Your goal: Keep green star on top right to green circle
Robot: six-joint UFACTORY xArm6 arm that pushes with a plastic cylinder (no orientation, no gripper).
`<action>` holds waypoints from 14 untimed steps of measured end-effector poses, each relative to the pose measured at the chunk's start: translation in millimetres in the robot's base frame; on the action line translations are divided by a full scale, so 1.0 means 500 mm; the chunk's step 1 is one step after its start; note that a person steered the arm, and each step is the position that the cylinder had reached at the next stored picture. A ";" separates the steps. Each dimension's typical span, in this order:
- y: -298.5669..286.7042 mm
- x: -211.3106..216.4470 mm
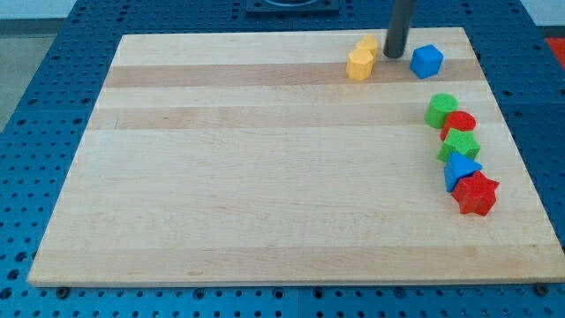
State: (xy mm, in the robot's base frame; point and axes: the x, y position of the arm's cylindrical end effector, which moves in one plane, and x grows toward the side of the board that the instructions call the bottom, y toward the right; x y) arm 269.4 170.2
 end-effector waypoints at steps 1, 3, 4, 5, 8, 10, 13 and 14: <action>-0.141 0.022; -0.305 0.037; -0.262 0.051; -0.406 0.134; -0.568 0.086; -0.740 0.068; -0.447 0.191; -0.233 0.188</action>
State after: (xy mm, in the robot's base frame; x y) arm 363.4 53.5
